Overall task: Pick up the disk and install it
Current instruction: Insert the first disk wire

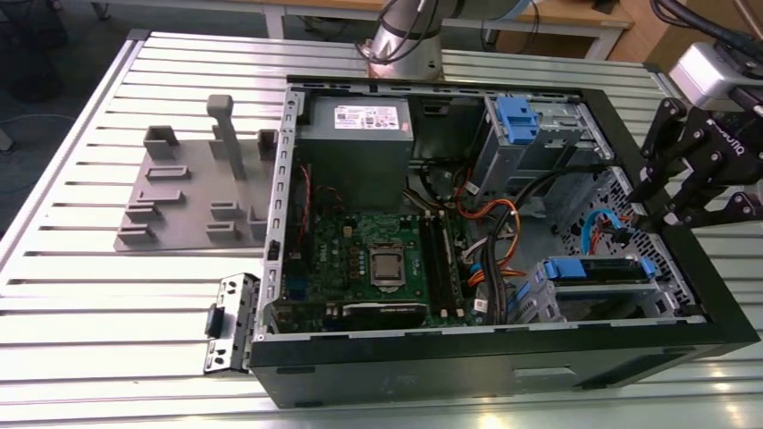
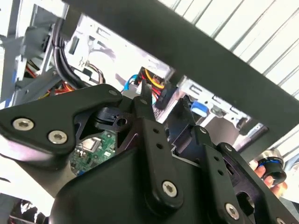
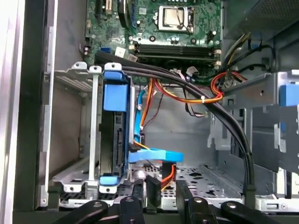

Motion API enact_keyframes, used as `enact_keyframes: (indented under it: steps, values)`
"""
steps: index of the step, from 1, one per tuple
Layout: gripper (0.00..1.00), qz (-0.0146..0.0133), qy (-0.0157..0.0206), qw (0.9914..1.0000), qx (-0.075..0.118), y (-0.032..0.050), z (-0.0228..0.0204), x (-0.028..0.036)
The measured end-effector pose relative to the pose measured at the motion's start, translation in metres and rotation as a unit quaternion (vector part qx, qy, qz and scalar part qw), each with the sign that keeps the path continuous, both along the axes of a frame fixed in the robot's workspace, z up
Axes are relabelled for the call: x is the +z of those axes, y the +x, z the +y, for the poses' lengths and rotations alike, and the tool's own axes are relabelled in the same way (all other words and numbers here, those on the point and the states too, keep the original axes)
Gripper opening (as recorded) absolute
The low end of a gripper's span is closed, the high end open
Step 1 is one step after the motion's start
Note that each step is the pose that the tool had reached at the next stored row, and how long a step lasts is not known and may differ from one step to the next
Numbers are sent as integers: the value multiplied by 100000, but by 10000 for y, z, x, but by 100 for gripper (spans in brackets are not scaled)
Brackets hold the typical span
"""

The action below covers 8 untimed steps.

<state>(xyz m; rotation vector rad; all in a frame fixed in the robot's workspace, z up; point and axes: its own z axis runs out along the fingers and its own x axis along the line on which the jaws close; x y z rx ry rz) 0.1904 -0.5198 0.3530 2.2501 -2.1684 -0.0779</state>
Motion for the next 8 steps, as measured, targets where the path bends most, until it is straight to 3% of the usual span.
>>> enact_keyframes:
  steps: [3,4,8]
  values:
    - [41,2,-1244,99992,-2,22,10,-16]
    - [41,-2,-1510,99989,-3,28,15,-25]
    - [41,5,-1596,99987,-8,39,22,-43]
